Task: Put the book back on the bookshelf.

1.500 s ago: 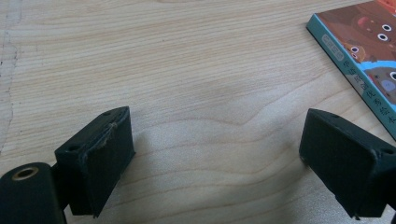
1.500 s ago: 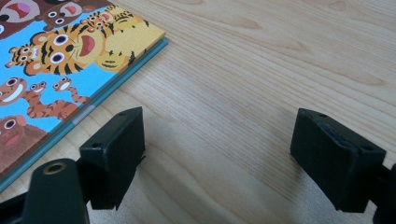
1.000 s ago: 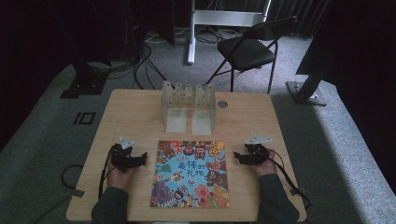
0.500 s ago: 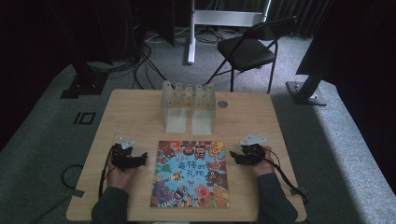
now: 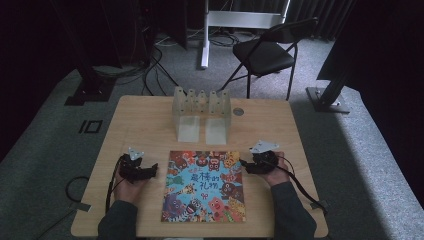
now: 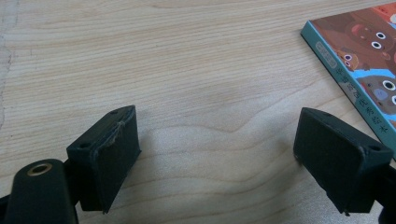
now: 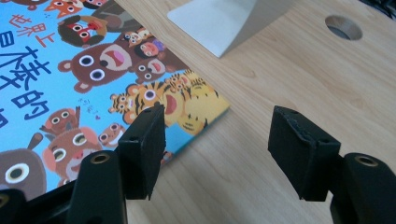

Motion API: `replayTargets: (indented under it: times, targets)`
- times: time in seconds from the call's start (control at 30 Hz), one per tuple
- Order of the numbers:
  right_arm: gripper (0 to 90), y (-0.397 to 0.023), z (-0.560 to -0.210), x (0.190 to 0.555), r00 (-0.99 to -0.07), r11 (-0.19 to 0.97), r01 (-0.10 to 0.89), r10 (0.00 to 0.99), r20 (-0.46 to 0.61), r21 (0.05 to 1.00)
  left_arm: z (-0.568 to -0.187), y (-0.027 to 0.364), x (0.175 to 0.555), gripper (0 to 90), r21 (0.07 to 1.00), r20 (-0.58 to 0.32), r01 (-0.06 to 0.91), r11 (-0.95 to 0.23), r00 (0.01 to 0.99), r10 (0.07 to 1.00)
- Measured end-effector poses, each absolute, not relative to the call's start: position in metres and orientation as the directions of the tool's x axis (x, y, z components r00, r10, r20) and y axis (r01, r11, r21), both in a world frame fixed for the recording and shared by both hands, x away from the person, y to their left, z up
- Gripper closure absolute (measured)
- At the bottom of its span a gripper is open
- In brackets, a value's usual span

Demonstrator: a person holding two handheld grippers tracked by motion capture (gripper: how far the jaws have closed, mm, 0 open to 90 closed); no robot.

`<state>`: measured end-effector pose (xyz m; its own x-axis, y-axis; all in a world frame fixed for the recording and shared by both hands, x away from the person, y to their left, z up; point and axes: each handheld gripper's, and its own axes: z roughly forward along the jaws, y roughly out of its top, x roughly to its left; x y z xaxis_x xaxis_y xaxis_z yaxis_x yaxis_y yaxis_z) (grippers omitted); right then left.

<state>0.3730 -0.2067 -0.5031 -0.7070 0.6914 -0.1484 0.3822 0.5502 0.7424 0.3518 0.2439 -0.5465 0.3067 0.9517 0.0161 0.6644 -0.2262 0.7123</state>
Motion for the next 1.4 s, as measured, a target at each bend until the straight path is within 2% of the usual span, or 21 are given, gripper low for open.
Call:
replayTargets:
  times: [0.97, 1.0, 1.1, 1.23, 1.3, 1.4]
  targets:
    - [24.7, -0.168, -0.507, 0.398, -0.775, 0.597, 0.373, 0.621, -0.115, 0.710, -0.546, 0.244, 0.352, 15.9, 0.715, 0.015, 0.661, -0.226, 0.310, 0.951]
    - [24.5, -0.168, -0.508, 0.400, -0.778, 0.597, 0.375, 0.619, -0.110, 0.709, -0.546, 0.245, 0.351, 16.9, 0.715, 0.013, 0.661, -0.227, 0.313, 0.950]
    - [24.3, -0.168, -0.514, 0.406, -0.778, 0.587, 0.399, 0.624, -0.079, 0.704, -0.545, 0.247, 0.348, 27.8, 0.722, 0.013, 0.649, -0.240, 0.334, 0.943]
    - [24.2, -0.169, -0.521, 0.416, -0.771, 0.567, 0.431, 0.635, -0.040, 0.702, -0.546, 0.248, 0.346, 31.1, 0.733, 0.015, 0.633, -0.248, 0.350, 0.937]
    - [24.0, -0.170, -0.523, 0.419, -0.767, 0.564, 0.443, 0.641, -0.031, 0.697, -0.546, 0.248, 0.345, 37.4, 0.737, 0.013, 0.626, -0.254, 0.363, 0.932]
    - [23.8, -0.170, -0.526, 0.422, -0.772, 0.573, 0.443, 0.635, -0.031, 0.690, -0.545, 0.247, 0.344, 39.7, 0.734, 0.013, 0.633, -0.246, 0.349, 0.937]
